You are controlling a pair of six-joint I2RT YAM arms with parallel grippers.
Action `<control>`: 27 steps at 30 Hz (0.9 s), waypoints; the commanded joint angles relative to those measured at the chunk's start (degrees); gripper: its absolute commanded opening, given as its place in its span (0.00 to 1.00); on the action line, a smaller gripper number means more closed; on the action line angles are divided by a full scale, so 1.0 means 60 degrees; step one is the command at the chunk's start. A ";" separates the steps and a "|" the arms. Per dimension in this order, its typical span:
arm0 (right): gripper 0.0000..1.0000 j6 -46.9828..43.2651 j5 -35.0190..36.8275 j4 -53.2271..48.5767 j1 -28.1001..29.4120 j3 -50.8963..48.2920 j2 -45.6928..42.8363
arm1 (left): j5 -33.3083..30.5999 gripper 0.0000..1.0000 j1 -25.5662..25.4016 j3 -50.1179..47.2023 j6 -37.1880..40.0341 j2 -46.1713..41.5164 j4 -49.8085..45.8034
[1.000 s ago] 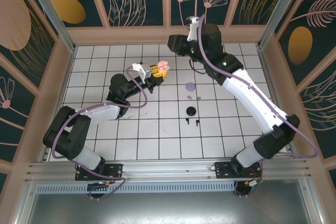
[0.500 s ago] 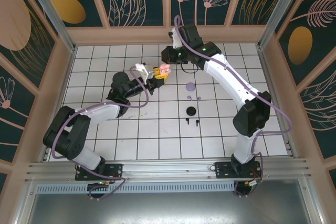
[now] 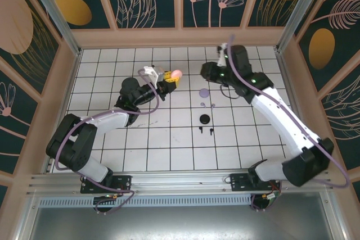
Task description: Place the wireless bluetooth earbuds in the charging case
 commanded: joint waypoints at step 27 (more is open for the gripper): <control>0.50 0.1586 0.1346 0.1228 0.0807 -0.5301 -0.2822 | -0.0824 0.05 0.1425 0.0359 -0.3040 0.2613 -0.6323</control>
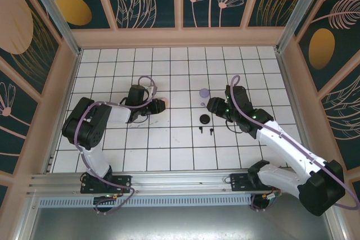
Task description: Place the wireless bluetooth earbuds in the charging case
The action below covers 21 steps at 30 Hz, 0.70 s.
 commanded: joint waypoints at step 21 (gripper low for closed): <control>0.60 -0.0816 0.0164 -0.0605 0.0069 0.0204 -0.0964 | -0.3770 0.62 0.0752 0.3367 0.2325 0.0617 -0.5188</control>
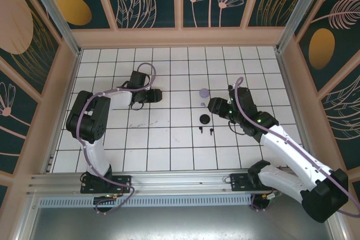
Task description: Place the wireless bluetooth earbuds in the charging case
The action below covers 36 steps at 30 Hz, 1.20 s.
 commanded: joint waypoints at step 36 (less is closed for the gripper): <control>0.62 -0.0051 0.1575 -0.0912 0.1088 0.1647 0.5209 | 0.0638 0.83 0.0351 -0.1824 -0.1111 -0.5339 0.4034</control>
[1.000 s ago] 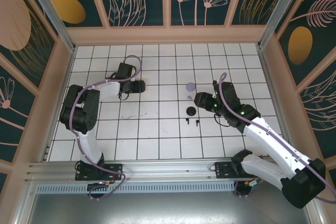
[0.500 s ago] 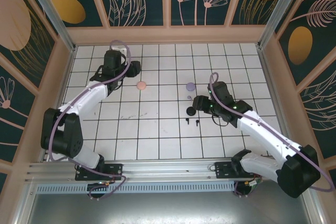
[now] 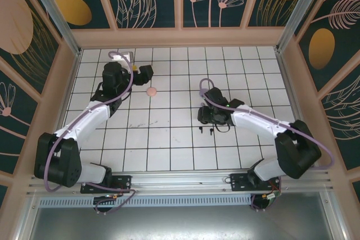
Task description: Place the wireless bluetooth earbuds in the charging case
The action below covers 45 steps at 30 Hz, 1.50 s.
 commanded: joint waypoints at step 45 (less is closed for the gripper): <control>0.57 0.0314 0.1159 -0.0723 0.0311 0.1830 0.3368 | -0.0957 0.99 0.0006 -0.0766 -0.1299 -0.1020 0.2160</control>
